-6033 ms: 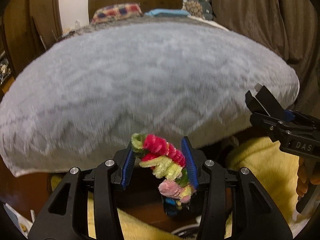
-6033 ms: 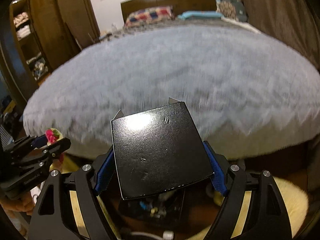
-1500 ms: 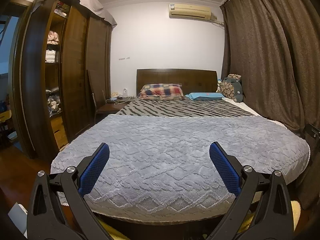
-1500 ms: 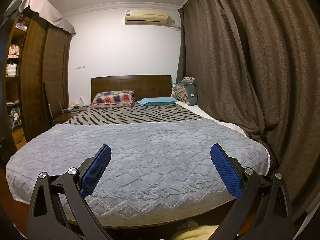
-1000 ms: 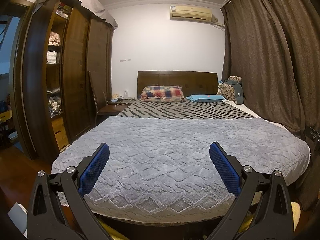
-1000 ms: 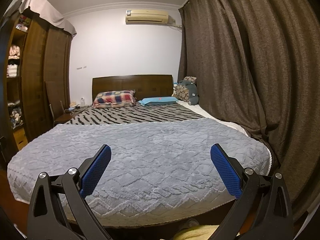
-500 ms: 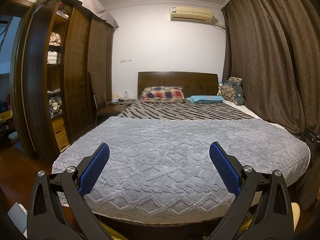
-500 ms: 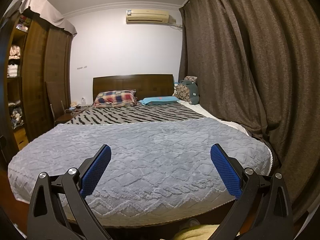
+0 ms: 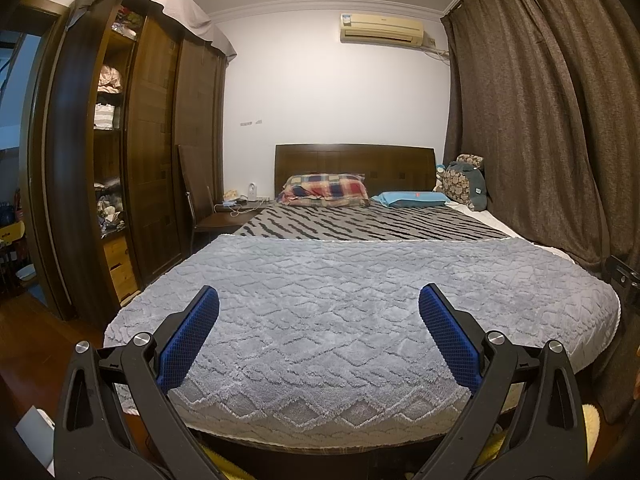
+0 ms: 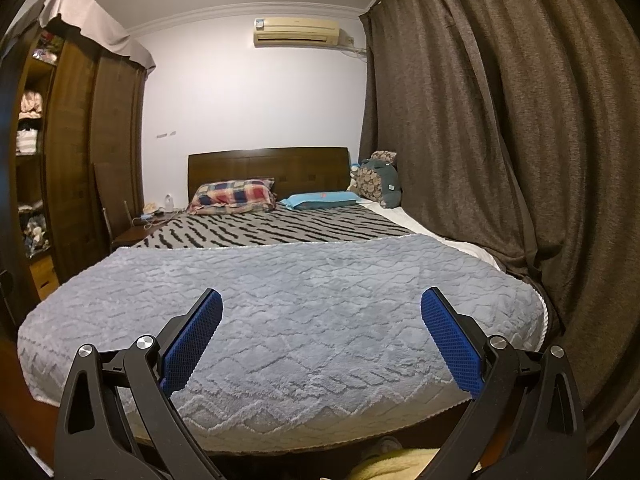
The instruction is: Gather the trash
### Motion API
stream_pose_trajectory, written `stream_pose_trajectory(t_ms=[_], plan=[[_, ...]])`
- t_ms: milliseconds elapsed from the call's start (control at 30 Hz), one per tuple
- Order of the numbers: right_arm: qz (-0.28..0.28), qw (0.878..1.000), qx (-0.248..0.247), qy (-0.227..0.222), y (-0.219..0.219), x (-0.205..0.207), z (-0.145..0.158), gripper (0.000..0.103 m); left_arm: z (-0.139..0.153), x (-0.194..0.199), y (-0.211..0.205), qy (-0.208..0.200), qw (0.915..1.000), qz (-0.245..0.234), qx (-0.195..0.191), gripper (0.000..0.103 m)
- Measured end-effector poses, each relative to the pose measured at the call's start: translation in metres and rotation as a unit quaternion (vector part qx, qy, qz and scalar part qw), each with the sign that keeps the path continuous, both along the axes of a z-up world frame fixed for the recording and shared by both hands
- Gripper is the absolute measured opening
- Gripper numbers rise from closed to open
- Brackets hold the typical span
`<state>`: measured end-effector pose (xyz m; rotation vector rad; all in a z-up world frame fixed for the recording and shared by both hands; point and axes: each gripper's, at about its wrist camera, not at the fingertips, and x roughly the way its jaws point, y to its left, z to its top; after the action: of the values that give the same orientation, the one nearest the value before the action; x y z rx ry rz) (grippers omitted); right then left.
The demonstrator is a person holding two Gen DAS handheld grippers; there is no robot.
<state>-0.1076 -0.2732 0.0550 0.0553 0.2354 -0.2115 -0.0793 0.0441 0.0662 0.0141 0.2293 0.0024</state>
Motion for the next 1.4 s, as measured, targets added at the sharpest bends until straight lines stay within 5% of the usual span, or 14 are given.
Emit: stream_pose_trajectory(t_ms=[1400], plan=[[-0.005,1.0,-0.003,0.005,-0.0029,0.0016,-0.005,0.1,-0.0007,-0.0001,-0.0047,-0.004,1.0,-0.003,0.006,0.095]])
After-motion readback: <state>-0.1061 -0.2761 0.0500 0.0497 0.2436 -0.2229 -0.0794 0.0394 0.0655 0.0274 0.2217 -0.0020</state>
